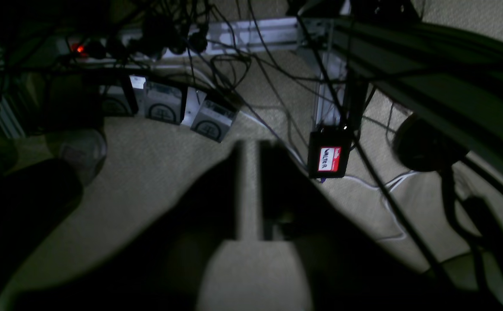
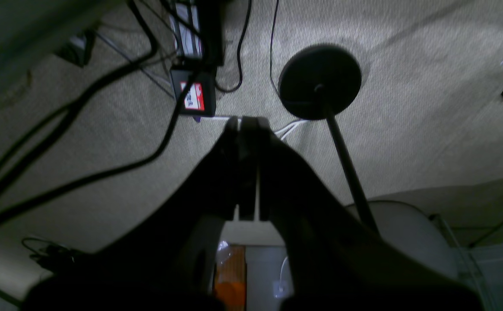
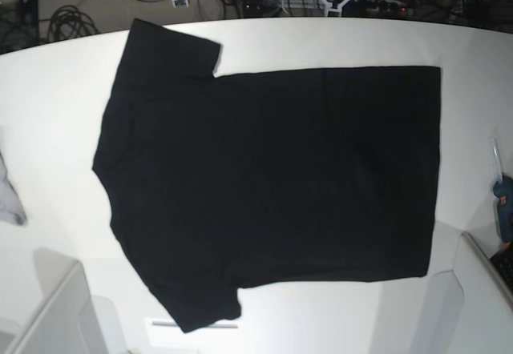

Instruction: Fold the T-shirt properly

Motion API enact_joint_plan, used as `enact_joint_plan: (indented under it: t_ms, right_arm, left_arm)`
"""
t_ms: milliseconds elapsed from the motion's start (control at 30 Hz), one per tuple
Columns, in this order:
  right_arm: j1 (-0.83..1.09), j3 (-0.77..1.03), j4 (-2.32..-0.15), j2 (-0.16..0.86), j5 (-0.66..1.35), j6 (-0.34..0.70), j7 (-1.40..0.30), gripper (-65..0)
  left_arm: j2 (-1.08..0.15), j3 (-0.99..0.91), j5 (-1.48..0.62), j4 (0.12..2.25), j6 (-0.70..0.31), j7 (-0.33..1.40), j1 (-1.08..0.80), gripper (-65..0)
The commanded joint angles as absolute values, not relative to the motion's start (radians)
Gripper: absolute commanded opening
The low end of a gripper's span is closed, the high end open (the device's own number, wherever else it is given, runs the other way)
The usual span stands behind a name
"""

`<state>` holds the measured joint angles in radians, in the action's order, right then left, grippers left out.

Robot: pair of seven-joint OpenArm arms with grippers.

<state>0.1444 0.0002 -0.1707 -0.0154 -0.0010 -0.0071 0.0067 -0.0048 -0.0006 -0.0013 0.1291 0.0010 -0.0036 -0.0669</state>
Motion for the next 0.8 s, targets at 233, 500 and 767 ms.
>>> enact_joint_plan:
  t_ms: [233,500,767]
  right_arm:
    - [0.148,-0.001,-0.174,-0.015,-0.001,-0.002,0.007,-65.0]
    - [0.147,-0.002,-0.176,-0.012,-0.002,-0.002,0.007,-65.0]
    - [0.148,0.001,-0.179,0.002,-0.002,-0.002,0.008,-65.0]
  left_arm:
    - [-0.007,-0.002,0.001,0.194,0.007,-0.001,-0.114,-38.0]
    - [-0.005,-0.002,0.001,0.202,0.007,-0.001,-0.119,-65.0]
    - [-0.007,0.01,0.004,0.211,0.005,-0.001,-0.137,-65.0]
